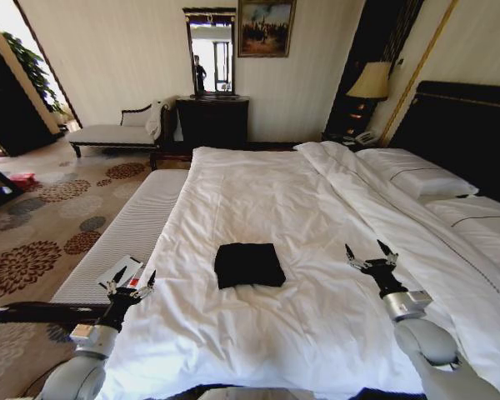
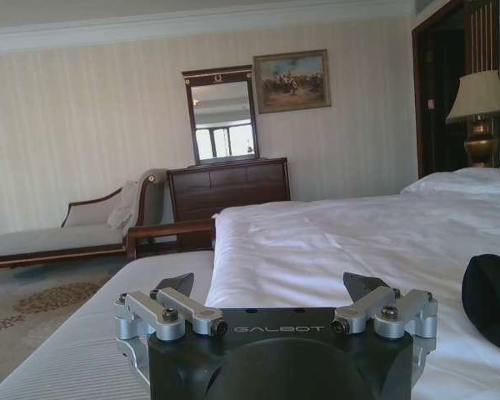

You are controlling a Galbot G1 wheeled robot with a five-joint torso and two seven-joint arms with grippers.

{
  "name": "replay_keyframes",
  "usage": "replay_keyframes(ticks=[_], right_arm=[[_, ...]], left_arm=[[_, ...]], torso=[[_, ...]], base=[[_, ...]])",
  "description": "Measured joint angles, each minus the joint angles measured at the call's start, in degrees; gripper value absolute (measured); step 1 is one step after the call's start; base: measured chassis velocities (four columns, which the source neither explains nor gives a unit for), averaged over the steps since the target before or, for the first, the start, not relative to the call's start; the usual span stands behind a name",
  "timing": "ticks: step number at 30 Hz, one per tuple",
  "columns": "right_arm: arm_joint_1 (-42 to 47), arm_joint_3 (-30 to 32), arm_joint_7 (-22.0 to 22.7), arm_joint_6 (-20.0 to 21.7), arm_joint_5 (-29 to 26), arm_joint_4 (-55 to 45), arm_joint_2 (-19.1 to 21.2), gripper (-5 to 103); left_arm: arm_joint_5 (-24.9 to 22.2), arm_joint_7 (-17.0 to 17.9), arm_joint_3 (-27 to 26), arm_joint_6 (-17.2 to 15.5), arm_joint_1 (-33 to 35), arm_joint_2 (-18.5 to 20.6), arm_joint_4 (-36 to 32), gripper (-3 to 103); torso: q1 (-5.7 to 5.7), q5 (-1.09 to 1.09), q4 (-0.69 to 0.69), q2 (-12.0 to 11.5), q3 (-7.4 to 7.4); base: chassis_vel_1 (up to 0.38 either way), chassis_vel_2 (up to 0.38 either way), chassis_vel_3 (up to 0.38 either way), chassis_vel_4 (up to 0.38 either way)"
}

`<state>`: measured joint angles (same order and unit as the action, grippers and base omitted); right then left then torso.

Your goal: Fold the clothes on the bed.

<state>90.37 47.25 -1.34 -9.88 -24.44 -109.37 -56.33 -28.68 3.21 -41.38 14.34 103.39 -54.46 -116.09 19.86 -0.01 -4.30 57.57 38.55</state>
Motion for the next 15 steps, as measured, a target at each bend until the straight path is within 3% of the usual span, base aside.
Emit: replay_keyframes(ticks=[15], right_arm=[[-0.4, -0.6, 0.0, 0.2, -0.1, 0.1, 0.1, 100]], left_arm=[[0.0, 0.0, 0.0, 0.0, 0.0, 0.0, 0.0, 100]], torso=[[0.01, 0.01, -0.01, 0.0, 0.0]], base=[[0.0, 0.0, 0.0, 0.0]])
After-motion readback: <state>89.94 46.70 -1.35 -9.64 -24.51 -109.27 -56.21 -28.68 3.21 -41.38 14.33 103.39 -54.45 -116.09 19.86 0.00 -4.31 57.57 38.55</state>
